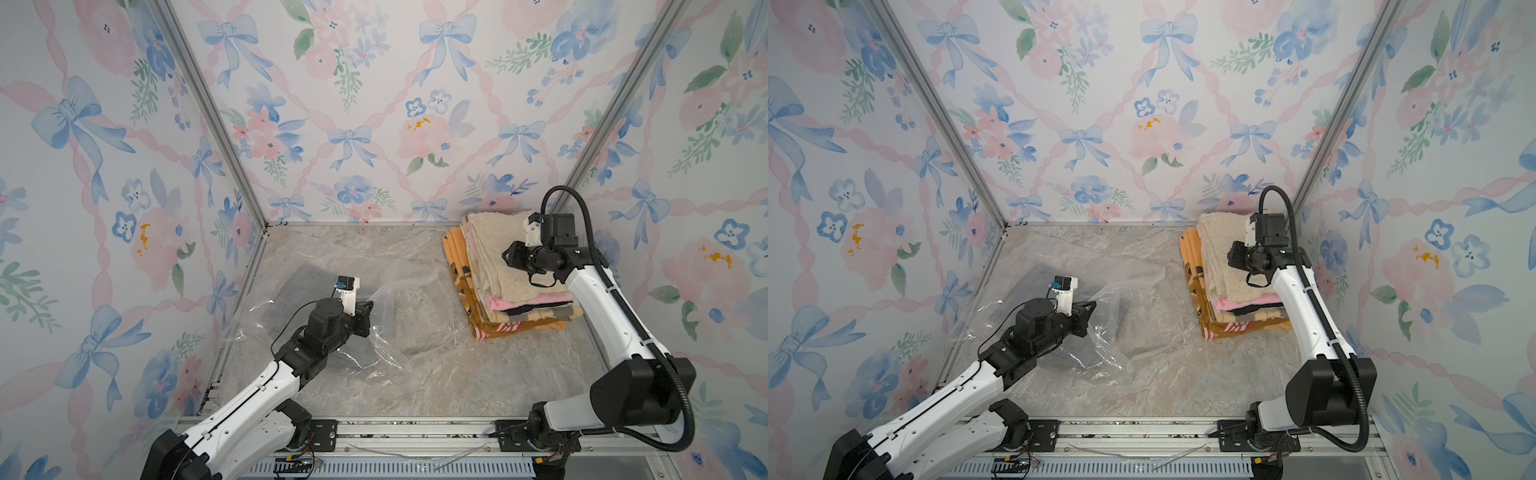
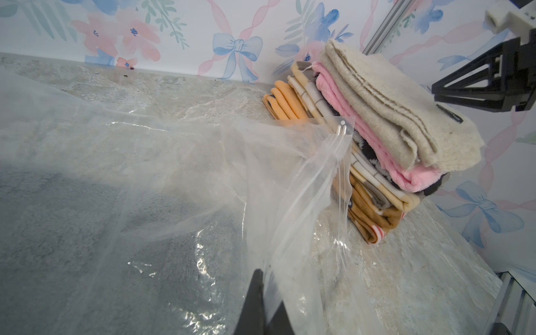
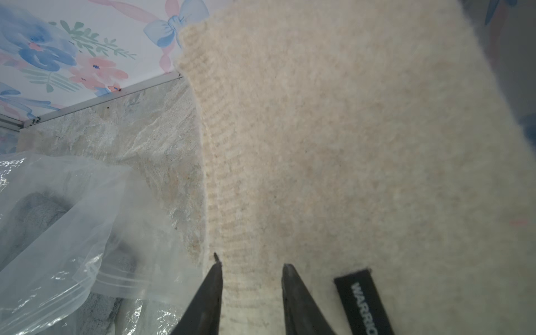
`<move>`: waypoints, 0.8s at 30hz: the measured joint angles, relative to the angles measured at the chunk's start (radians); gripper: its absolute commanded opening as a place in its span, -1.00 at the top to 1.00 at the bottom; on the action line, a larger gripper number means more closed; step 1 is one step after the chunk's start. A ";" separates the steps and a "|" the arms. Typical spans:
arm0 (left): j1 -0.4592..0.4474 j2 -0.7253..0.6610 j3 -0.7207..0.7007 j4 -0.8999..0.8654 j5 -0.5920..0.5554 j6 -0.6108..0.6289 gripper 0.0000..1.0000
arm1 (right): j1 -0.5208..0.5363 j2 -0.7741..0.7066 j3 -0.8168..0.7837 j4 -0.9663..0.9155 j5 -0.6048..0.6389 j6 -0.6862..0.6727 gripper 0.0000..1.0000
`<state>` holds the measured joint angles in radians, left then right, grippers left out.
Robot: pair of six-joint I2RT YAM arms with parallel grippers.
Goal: Take the blanket out of the vacuum bag
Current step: Place the blanket at the corner of the board.
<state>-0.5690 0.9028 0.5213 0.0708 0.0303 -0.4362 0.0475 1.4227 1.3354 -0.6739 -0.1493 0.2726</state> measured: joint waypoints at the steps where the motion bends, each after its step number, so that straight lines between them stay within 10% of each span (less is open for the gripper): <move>1: 0.000 0.012 0.000 0.006 0.004 0.000 1.00 | 0.000 -0.009 -0.031 0.006 -0.005 0.005 0.31; 24: -0.021 0.026 0.000 0.034 0.012 0.000 1.00 | -0.161 -0.100 -0.111 0.063 -0.013 -0.003 0.27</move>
<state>-0.5903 0.9287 0.5217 0.1047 0.0425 -0.4362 -0.1131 1.3228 1.2247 -0.6109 -0.1627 0.2691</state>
